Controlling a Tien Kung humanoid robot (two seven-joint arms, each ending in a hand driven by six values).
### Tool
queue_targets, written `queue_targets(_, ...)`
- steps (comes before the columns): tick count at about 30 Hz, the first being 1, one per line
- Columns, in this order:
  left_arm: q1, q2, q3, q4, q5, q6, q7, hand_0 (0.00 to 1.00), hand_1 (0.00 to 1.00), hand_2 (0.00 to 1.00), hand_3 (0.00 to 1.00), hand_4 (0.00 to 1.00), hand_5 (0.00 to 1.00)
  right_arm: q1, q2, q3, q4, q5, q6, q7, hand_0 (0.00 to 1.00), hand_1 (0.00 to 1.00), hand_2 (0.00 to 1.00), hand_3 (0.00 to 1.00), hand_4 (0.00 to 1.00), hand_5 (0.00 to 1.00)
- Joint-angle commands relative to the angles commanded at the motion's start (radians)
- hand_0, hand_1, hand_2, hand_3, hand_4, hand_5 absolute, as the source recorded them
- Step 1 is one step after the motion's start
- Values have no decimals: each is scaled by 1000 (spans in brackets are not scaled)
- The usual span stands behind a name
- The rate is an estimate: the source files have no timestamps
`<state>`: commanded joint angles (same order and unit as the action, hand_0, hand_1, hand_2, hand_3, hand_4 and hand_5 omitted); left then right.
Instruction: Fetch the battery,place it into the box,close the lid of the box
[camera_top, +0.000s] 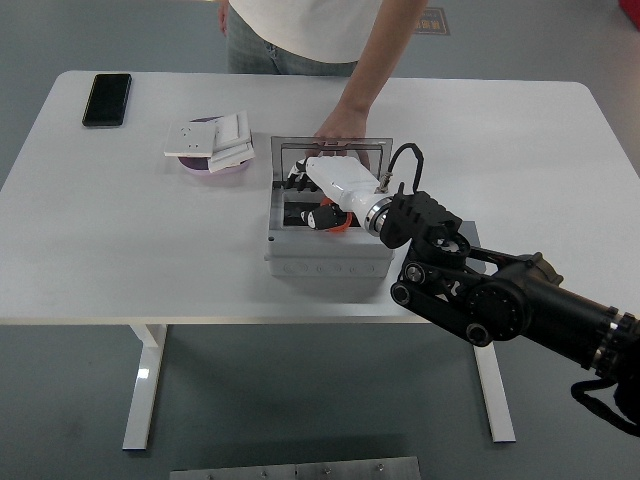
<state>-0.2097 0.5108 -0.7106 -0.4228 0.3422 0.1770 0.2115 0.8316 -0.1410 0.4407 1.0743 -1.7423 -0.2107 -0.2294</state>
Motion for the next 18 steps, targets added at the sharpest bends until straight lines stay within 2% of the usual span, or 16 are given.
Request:
queue_targets(8, 5, 0, 0, 0, -4, 1, -1, 588, 741, 591, 546, 538, 56, 10, -20, 21, 35, -22, 12, -14, 562, 602, 631, 690, 844, 158)
queue_targets(18, 12, 1, 5, 1, -18, 4, -6, 588, 740, 591, 546, 535, 51, 42, -70, 54, 87, -41, 41, -38, 566, 601, 631, 690, 835, 163)
